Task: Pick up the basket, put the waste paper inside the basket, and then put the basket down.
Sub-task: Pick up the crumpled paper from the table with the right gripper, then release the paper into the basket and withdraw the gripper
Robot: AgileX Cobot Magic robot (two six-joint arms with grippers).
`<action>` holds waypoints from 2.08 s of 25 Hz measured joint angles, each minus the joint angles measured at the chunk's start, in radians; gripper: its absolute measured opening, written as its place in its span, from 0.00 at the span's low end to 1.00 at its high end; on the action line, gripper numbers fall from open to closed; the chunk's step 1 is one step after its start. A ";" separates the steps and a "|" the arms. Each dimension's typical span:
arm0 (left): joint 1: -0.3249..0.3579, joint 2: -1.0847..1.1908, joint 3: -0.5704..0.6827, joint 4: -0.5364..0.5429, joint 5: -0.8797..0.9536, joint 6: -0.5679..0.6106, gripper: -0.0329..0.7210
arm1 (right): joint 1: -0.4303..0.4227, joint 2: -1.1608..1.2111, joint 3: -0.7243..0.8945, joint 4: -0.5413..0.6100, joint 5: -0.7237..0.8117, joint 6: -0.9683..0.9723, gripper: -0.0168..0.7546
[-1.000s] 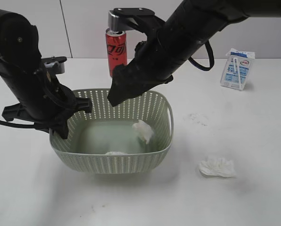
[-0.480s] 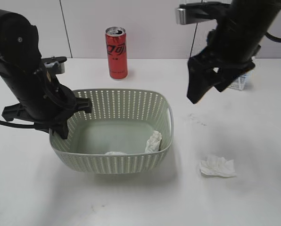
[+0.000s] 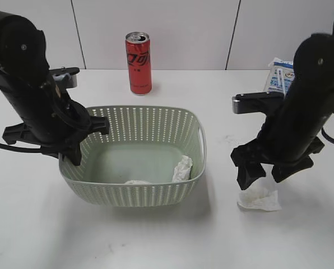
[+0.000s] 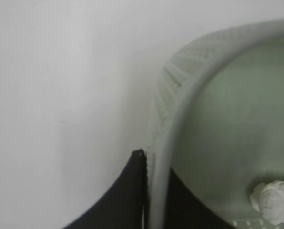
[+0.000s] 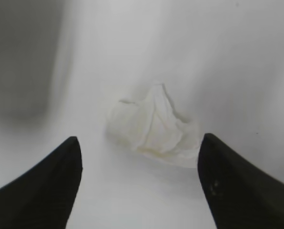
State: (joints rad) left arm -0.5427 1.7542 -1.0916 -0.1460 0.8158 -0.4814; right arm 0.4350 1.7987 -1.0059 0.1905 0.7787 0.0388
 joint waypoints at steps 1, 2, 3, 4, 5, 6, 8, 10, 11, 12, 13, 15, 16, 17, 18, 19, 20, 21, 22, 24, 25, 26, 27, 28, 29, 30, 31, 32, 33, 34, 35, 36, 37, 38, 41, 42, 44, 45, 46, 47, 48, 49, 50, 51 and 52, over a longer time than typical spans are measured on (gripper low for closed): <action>0.000 0.000 0.000 0.000 0.000 0.000 0.02 | 0.000 0.008 0.015 -0.012 -0.027 0.015 0.76; 0.000 0.000 0.000 0.000 0.000 0.000 0.02 | 0.000 0.016 0.027 -0.020 -0.051 0.028 0.76; 0.000 0.000 0.000 0.000 -0.001 0.000 0.02 | 0.000 0.025 0.031 -0.028 -0.067 0.036 0.76; 0.000 0.000 0.000 0.000 -0.001 0.000 0.02 | -0.001 0.033 0.031 -0.031 -0.075 0.040 0.76; 0.000 0.000 0.000 0.000 -0.001 0.000 0.02 | -0.001 0.044 0.032 -0.032 -0.081 0.044 0.76; 0.000 0.000 0.000 0.000 -0.001 0.000 0.02 | -0.001 0.057 0.033 -0.032 -0.085 0.046 0.76; 0.000 0.000 0.000 0.000 -0.002 0.000 0.02 | -0.001 0.085 0.033 -0.029 -0.085 0.049 0.76; 0.000 0.000 0.000 0.000 -0.002 0.000 0.02 | -0.001 0.112 0.033 -0.026 -0.080 0.050 0.76; 0.000 0.000 0.000 0.000 -0.002 0.000 0.02 | -0.001 0.123 0.033 -0.027 -0.071 0.050 0.76; 0.000 0.000 0.000 0.000 -0.002 0.000 0.02 | -0.001 0.124 0.033 -0.026 -0.068 0.050 0.75; 0.000 0.000 0.000 0.000 -0.002 0.000 0.02 | -0.001 0.124 0.033 -0.026 -0.066 0.050 0.73; 0.000 0.000 0.000 0.000 -0.002 0.000 0.02 | -0.001 0.124 0.033 -0.026 -0.061 0.050 0.60; 0.000 0.000 0.000 0.000 -0.002 0.000 0.02 | -0.001 0.124 0.033 -0.026 -0.061 0.050 0.51; 0.000 0.000 0.000 0.000 -0.002 0.000 0.02 | -0.001 0.124 0.033 -0.026 -0.060 0.050 0.39; 0.000 0.000 0.000 0.000 -0.002 0.000 0.02 | -0.001 0.124 0.033 -0.026 -0.060 0.047 0.25; 0.000 0.000 0.000 0.000 -0.002 0.000 0.02 | -0.002 0.123 0.033 -0.026 -0.059 0.045 0.15; 0.000 0.000 0.000 0.000 -0.002 0.000 0.02 | -0.002 0.119 0.033 -0.026 -0.059 0.042 0.10; 0.000 0.000 0.000 0.000 -0.002 0.000 0.02 | -0.002 0.112 0.033 -0.026 -0.058 0.042 0.07; 0.000 0.000 0.000 0.000 -0.002 0.000 0.02 | -0.002 0.098 0.033 -0.026 -0.057 0.041 0.05; 0.000 0.000 0.000 0.000 -0.002 0.000 0.02 | -0.002 0.052 0.028 -0.029 -0.052 0.041 0.03; 0.000 0.000 0.000 0.000 -0.002 0.000 0.02 | -0.002 0.018 0.017 -0.029 -0.047 0.040 0.03; 0.000 0.000 0.000 0.000 -0.002 0.000 0.02 | -0.002 -0.019 0.003 -0.029 -0.037 0.039 0.03; 0.000 0.000 0.000 0.000 -0.002 0.000 0.02 | -0.002 -0.057 -0.019 -0.029 -0.025 0.034 0.03; 0.000 0.000 0.000 0.000 -0.003 0.000 0.02 | -0.002 -0.088 -0.047 -0.022 -0.011 0.020 0.03; 0.000 0.000 0.000 0.000 -0.003 0.000 0.02 | -0.002 -0.122 -0.074 0.002 -0.001 -0.003 0.03; 0.000 0.000 0.000 0.000 -0.003 0.000 0.02 | -0.002 -0.150 -0.110 0.035 0.010 -0.045 0.03; 0.000 0.000 0.000 0.000 -0.003 0.000 0.02 | 0.000 -0.168 -0.150 0.089 0.023 -0.097 0.03; 0.000 0.000 0.000 0.000 -0.004 0.000 0.02 | 0.006 -0.182 -0.192 0.146 0.030 -0.140 0.03; 0.000 0.000 0.000 0.000 -0.004 0.000 0.02 | 0.015 -0.188 -0.225 0.190 0.037 -0.187 0.03; 0.000 0.000 0.000 0.000 -0.004 0.000 0.02 | 0.030 -0.189 -0.262 0.235 0.038 -0.225 0.03; 0.000 0.000 0.000 0.000 -0.004 0.000 0.02 | 0.051 -0.185 -0.295 0.265 0.038 -0.256 0.03; 0.000 0.000 0.000 0.000 -0.004 0.000 0.02 | 0.077 -0.175 -0.320 0.283 0.034 -0.275 0.03; 0.000 0.000 0.000 0.000 -0.005 0.000 0.02 | 0.099 -0.159 -0.345 0.295 0.027 -0.289 0.03; 0.000 0.000 0.000 0.000 -0.005 0.000 0.02 | 0.125 -0.141 -0.366 0.303 0.019 -0.298 0.04; 0.000 0.000 0.000 -0.001 -0.006 0.000 0.02 | 0.177 -0.060 -0.407 0.312 0.011 -0.307 0.18; 0.000 0.000 0.000 -0.001 -0.006 0.000 0.02 | 0.188 -0.031 -0.413 0.315 0.010 -0.307 0.29; 0.000 0.000 0.000 -0.001 -0.006 0.000 0.02 | 0.194 0.016 -0.414 0.321 0.010 -0.309 0.54; 0.000 0.000 0.000 -0.001 -0.005 0.000 0.02 | 0.194 0.028 -0.414 0.321 0.010 -0.309 0.68; 0.000 0.000 0.000 -0.001 -0.005 0.000 0.02 | 0.194 0.034 -0.414 0.321 0.010 -0.309 0.78; 0.000 0.000 0.000 -0.001 -0.005 0.000 0.02 | 0.194 0.034 -0.415 0.319 0.010 -0.310 0.82; 0.000 0.000 0.000 -0.001 -0.005 0.000 0.02 | 0.194 0.034 -0.422 0.314 0.011 -0.310 0.83; 0.000 0.000 0.000 -0.001 -0.005 0.000 0.02 | 0.191 0.034 -0.435 0.303 0.016 -0.307 0.84; -0.001 0.000 0.000 -0.001 -0.005 0.000 0.02 | 0.185 0.034 -0.450 0.285 0.031 -0.301 0.84; -0.001 0.000 0.000 -0.001 -0.005 0.000 0.02 | 0.180 0.034 -0.473 0.259 0.055 -0.282 0.84; -0.001 0.000 0.000 -0.001 -0.005 0.000 0.02 | 0.167 0.034 -0.497 0.225 0.084 -0.257 0.84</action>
State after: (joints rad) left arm -0.5437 1.7542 -1.0916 -0.1468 0.8113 -0.4814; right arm 0.6024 1.8331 -1.5032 0.4153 0.8622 -0.2187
